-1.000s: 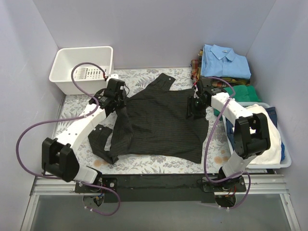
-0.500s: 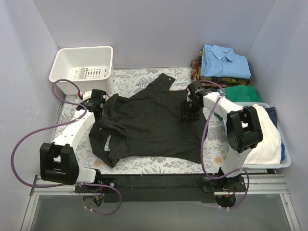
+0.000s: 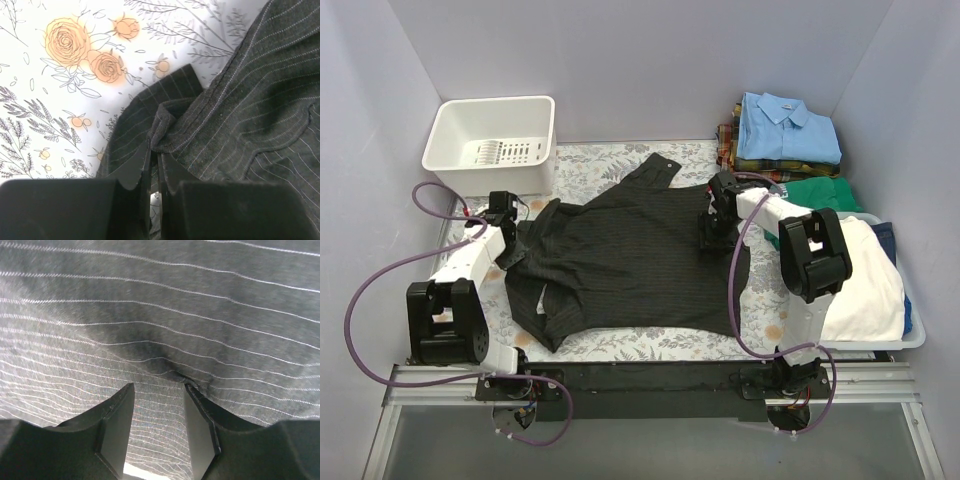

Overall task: Fold and stack the long sleeve shirts
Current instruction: Flatten the shirt out

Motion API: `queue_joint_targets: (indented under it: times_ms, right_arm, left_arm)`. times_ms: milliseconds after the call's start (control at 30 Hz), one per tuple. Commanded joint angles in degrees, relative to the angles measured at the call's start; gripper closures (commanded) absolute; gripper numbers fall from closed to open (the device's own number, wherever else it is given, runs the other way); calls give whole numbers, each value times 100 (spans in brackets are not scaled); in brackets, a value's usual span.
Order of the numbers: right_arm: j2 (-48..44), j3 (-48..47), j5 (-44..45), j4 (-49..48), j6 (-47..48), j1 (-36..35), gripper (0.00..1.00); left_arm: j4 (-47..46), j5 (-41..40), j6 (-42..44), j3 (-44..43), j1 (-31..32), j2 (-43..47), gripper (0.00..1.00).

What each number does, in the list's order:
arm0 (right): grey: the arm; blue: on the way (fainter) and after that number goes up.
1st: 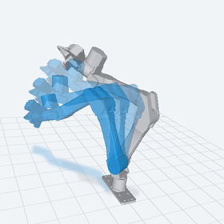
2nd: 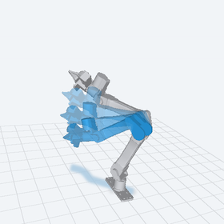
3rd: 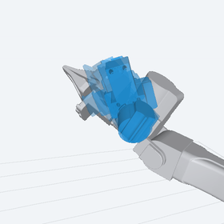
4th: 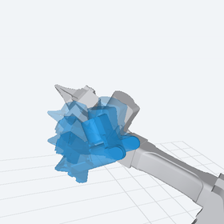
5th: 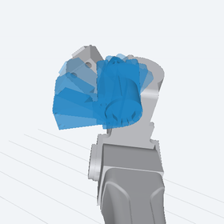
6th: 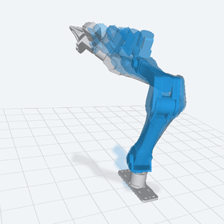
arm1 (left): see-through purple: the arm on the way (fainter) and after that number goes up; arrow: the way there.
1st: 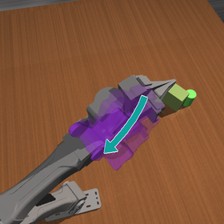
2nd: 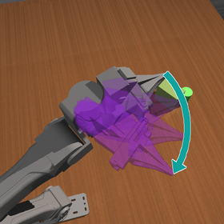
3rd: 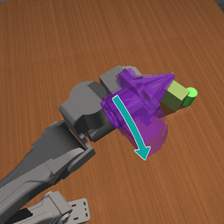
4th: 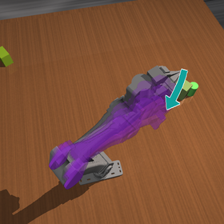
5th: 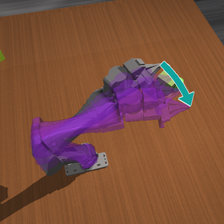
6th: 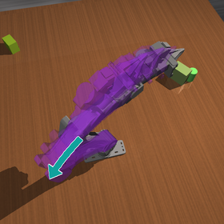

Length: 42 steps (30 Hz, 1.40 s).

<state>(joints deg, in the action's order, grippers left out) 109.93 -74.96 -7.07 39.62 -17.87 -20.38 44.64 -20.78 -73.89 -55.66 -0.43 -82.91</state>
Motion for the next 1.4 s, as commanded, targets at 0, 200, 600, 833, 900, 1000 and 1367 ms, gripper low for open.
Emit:
queue_joint_targets:
  times_ms: [0,200,600,833,900,1000,1367]
  right_arm:
    - [248,-422,215,38,-6,315,48]
    - [906,-1326,372,134,81,833,49]
    - [469,-1074,409,486,126,1107,50]
    - [-50,-1459,400,459,38,843,50]
    - [19,-1888,312,459,12,834,50]
    - [318,-2477,224,477,38,834,50]
    - [1944,-3974,-145,389,179,843,50]
  left_arm:
    - [-236,424,181,29,-344,65,100]
    - [-632,988,524,-445,-353,-453,64]
    - [-1106,1933,1016,-1448,-335,-682,44]
    - [-1607,3042,1473,-1922,226,-1402,44]
    - [-1634,3141,1500,-2071,445,-1683,44]
    - [-1625,2957,1273,-2247,631,-2131,45]
    - [-1406,1227,692,-2537,667,-3143,49]
